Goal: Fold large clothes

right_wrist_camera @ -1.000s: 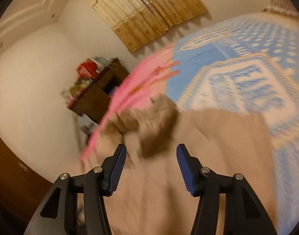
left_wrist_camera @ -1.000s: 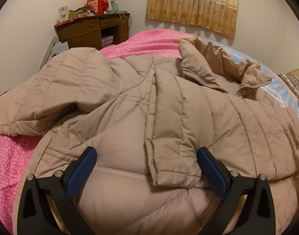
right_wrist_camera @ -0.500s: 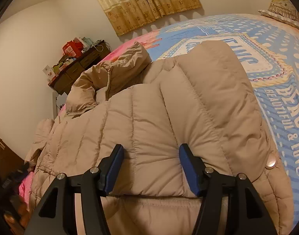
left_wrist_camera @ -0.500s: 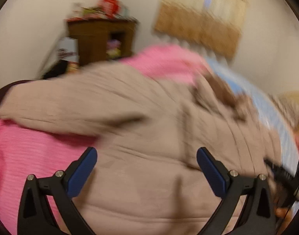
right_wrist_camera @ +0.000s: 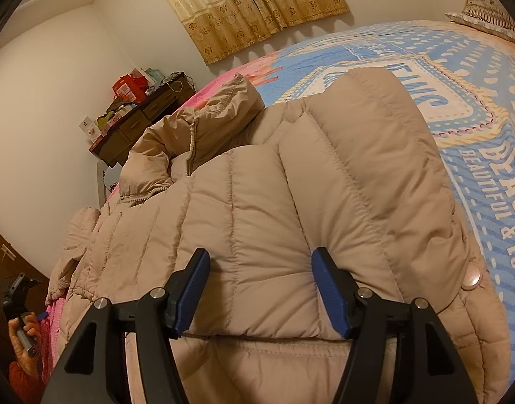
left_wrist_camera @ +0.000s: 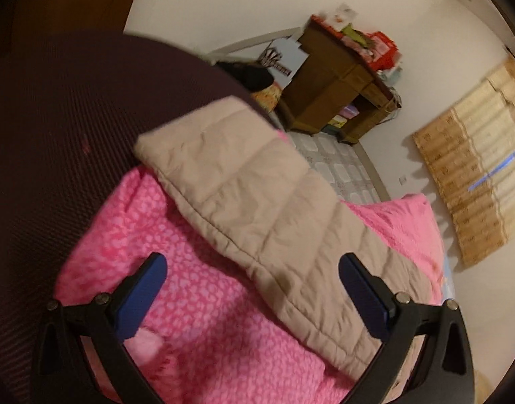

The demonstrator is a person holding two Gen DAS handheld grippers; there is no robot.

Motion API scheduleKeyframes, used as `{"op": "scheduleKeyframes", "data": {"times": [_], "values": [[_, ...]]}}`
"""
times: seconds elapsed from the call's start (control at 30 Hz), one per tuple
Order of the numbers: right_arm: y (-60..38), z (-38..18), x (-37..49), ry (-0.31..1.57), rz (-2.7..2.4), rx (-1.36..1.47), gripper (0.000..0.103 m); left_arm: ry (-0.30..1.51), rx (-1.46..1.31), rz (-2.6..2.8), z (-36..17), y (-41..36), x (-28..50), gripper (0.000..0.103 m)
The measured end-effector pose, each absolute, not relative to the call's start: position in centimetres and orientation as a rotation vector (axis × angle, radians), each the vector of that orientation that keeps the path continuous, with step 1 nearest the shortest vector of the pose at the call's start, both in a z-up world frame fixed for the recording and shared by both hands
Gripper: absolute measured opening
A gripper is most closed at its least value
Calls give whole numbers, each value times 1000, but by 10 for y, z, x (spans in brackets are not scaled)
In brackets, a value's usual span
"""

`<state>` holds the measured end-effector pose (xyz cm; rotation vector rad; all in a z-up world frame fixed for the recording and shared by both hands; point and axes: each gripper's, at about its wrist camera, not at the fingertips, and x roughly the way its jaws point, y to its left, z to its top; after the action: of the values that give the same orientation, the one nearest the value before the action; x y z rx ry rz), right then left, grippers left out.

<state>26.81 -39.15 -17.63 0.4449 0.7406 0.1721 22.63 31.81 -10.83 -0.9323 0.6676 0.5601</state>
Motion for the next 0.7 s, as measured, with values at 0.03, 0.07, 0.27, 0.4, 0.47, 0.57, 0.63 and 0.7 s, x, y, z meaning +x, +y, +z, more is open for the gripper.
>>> {"op": "scheduleKeyframes", "data": {"times": [0.03, 0.07, 0.27, 0.4, 0.47, 0.57, 0.63, 0.7], "values": [[-392, -176, 268, 740, 173, 448, 64, 666, -951, 564, -112, 320, 232, 102], [-392, -177, 268, 739, 174, 450, 64, 649, -935, 576, -109, 318, 234, 100], [-395, -178, 267, 732, 183, 467, 64, 645, -887, 543, -106, 324, 244, 43], [-395, -178, 267, 730, 187, 472, 64, 638, -784, 525, -93, 319, 247, 10], [-396, -179, 267, 727, 189, 477, 64, 595, -653, 527, -67, 302, 253, 8], [-398, -179, 267, 723, 195, 488, 64, 500, -464, 453, -19, 255, 253, 8], [-400, -180, 266, 719, 199, 499, 64, 423, -320, 369, 15, 204, 250, 8], [-401, -180, 266, 716, 203, 505, 64, 360, -206, 272, 42, 149, 244, 8]]}}
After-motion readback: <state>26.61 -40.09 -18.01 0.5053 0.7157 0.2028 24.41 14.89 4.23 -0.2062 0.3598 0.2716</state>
